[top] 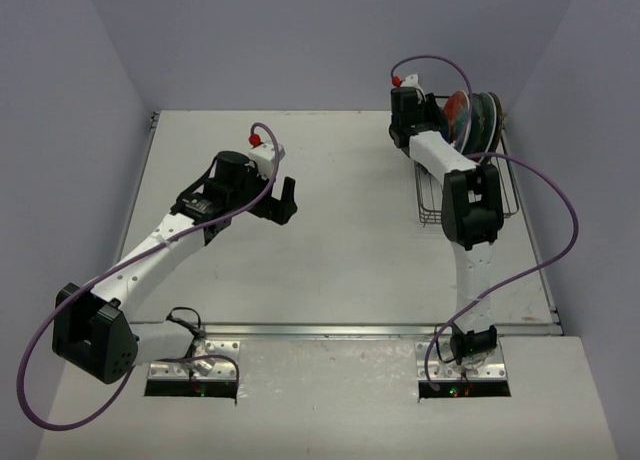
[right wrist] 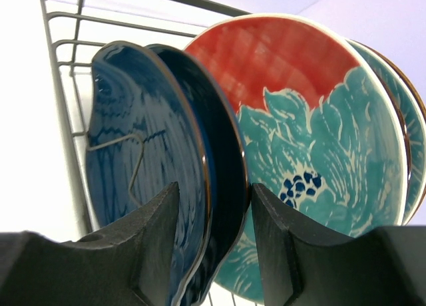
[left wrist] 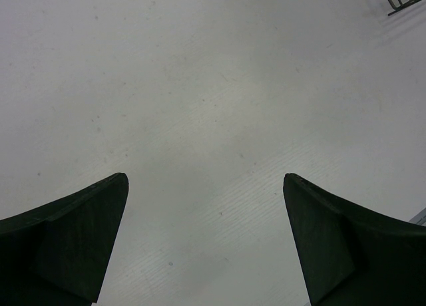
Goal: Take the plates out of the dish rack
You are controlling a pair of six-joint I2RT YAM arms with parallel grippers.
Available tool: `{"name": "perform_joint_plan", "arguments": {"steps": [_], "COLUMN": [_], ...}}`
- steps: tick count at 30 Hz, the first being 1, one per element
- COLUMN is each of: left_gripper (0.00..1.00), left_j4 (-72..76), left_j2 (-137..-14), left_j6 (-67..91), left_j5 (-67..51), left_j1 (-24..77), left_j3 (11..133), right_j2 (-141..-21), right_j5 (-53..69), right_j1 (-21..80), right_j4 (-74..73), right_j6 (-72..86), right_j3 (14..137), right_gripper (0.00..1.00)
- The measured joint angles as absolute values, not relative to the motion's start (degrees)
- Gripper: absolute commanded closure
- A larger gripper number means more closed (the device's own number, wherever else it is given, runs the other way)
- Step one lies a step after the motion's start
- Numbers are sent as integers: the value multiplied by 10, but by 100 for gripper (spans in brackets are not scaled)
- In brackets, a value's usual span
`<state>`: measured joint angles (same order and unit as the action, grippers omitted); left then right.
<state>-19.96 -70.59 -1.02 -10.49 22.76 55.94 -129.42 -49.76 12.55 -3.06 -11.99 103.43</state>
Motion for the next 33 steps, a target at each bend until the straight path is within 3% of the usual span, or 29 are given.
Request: {"name": "perform_joint_plan", "arguments": {"steps": [33], "left_gripper": [0], "left_j4": [-201], "left_j2": [-706], "left_j6": [-10], "left_j5": [-124], "left_j1": [228], "left_j3": [559], "right_j2": [-1294], "right_j5": [-511], "right_j1": [151], "right_j4": [47], "right_j6": [-184], "right_j3": [999], "right_gripper": [47]}}
